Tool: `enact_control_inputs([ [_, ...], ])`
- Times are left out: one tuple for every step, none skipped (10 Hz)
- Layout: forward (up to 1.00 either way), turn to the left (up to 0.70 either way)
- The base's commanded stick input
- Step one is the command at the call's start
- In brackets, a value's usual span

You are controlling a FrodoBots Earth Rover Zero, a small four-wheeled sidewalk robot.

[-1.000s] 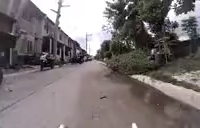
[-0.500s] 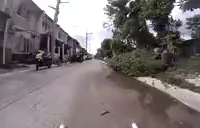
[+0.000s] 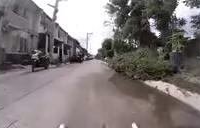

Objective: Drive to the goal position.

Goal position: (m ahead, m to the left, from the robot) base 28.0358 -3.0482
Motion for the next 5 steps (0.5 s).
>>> enact_control_inputs([
  [1.0,0.01],
  [1.0,0.01],
  [1.0,0.01],
  [1.0,0.01],
  [1.0,0.01],
])
